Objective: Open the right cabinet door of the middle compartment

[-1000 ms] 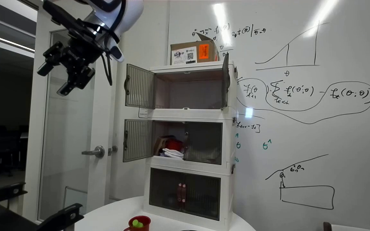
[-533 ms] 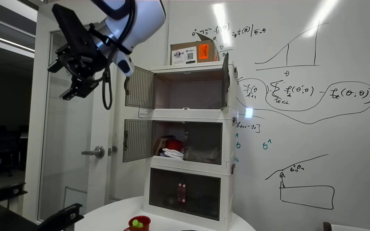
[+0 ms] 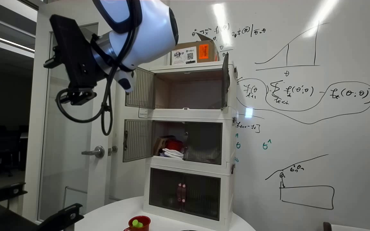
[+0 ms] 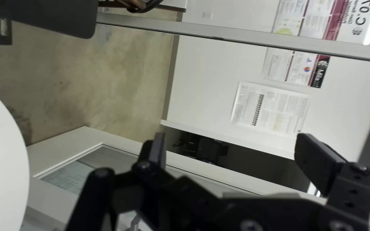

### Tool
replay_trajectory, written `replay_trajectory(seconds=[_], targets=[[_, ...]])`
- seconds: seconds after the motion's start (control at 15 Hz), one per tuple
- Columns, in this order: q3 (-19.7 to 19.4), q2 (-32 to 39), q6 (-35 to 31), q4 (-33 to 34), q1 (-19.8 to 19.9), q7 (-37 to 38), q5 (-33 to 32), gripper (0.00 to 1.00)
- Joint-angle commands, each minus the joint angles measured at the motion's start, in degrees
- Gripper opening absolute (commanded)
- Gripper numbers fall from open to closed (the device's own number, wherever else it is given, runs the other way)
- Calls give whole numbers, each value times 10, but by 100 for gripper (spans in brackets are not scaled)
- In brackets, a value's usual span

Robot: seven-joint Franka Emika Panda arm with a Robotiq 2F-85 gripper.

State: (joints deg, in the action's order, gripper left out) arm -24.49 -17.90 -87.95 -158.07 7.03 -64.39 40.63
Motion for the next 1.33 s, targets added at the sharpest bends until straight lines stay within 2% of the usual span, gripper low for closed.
replay_trajectory(seconds=[0.0,0.07,0.47,0.53,0.87,1.27], targets=[[12,60,85,26,22,-85,-5,100],[28,25,47,6,38,-50,2,100],[32,54,68,15,40,-75,1,100],[37,46,63,9,37,-102,13,100],[48,120,46,4,37,-237,175,100],[55,258,62,56,62,-419,330,100]])
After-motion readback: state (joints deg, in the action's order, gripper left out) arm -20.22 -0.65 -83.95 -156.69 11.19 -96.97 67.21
